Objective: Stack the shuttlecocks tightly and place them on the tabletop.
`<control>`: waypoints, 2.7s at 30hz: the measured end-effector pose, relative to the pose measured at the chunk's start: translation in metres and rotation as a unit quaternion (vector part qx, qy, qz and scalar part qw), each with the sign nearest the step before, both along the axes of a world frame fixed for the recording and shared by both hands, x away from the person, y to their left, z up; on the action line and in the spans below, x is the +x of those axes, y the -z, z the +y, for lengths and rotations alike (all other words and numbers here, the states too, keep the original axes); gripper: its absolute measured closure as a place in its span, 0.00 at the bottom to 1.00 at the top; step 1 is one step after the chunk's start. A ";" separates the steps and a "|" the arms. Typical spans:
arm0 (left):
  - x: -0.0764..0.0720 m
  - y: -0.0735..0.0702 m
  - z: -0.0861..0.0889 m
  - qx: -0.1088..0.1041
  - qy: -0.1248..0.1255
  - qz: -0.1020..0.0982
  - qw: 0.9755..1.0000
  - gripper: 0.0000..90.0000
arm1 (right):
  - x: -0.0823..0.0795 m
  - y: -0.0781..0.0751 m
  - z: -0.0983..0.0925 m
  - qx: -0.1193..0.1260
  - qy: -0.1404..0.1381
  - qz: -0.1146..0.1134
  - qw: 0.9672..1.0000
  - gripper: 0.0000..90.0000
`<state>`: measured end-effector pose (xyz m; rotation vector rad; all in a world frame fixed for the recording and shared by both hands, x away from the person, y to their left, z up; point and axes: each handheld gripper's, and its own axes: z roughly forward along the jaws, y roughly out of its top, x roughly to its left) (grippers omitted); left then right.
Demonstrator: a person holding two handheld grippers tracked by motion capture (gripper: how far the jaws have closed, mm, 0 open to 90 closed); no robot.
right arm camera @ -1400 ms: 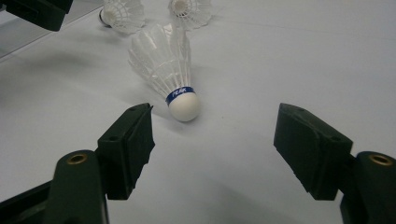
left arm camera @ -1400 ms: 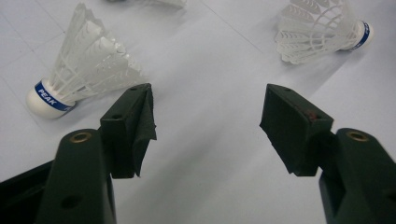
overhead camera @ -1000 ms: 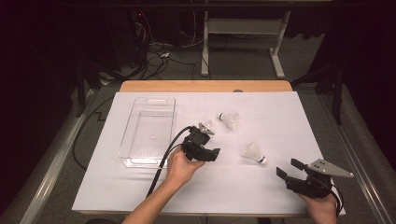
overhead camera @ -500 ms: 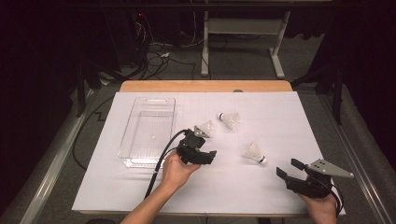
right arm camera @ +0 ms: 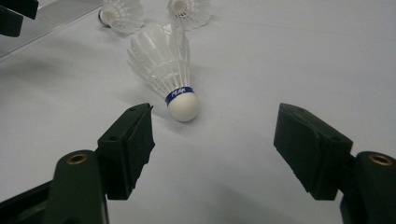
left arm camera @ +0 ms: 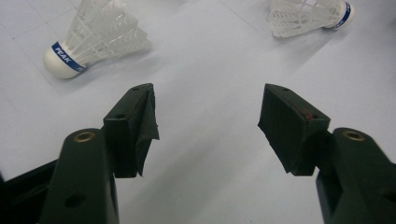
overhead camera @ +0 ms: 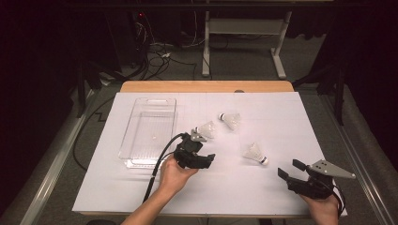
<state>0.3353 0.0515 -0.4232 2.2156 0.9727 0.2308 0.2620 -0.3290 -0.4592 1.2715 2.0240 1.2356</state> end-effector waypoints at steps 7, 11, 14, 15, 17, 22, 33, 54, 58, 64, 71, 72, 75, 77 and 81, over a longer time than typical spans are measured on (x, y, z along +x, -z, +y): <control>-0.005 0.001 0.003 -0.001 0.001 -0.001 1.000 0.41 | 0.000 0.000 0.000 -0.001 -0.001 -0.001 1.000 0.32; -0.007 0.001 0.004 -0.004 0.001 0.000 1.000 0.41 | 0.000 0.000 0.000 -0.002 -0.001 0.000 1.000 0.32; -0.008 0.001 0.005 -0.003 0.005 -0.001 1.000 0.41 | 0.000 0.000 0.000 -0.002 -0.001 0.000 1.000 0.32; -0.009 0.001 0.006 -0.002 0.006 0.000 1.000 0.41 | 0.000 0.000 0.000 -0.002 -0.001 -0.001 1.000 0.32; -0.010 0.002 0.007 -0.007 0.005 0.001 1.000 0.41 | 0.000 0.000 0.000 -0.002 -0.001 -0.001 1.000 0.32; -0.013 0.002 0.008 -0.007 0.011 0.000 1.000 0.40 | 0.000 0.000 0.000 -0.002 -0.001 0.000 1.000 0.32; -0.020 0.004 0.013 -0.011 0.013 -0.002 1.000 0.40 | 0.000 0.000 0.000 -0.002 -0.001 0.000 1.000 0.32; -0.032 0.009 0.022 -0.012 0.007 -0.007 1.000 0.39 | 0.000 0.000 0.000 0.001 0.000 0.001 1.000 0.32; -0.034 0.009 0.024 -0.011 0.008 -0.008 1.000 0.39 | 0.000 0.000 0.000 0.001 0.000 0.001 1.000 0.32; -0.038 0.010 0.027 -0.008 0.008 -0.008 1.000 0.39 | 0.000 0.000 0.000 0.000 0.000 0.001 1.000 0.32; -0.042 0.012 0.033 -0.010 0.005 -0.007 1.000 0.39 | 0.000 0.000 0.000 0.000 0.001 0.001 1.000 0.32; -0.043 0.012 0.033 -0.009 0.006 -0.007 1.000 0.39 | 0.000 0.000 0.000 0.000 0.001 0.001 1.000 0.32; -0.044 0.013 0.035 -0.011 0.003 -0.008 1.000 0.39 | 0.000 0.000 0.000 0.000 0.001 0.000 1.000 0.32; -0.045 0.013 0.036 -0.012 0.003 -0.007 1.000 0.39 | 0.000 0.000 0.000 -0.001 0.001 0.000 1.000 0.32; -0.046 0.014 0.038 -0.013 0.000 -0.005 1.000 0.39 | 0.000 0.000 0.000 0.000 0.001 0.000 1.000 0.32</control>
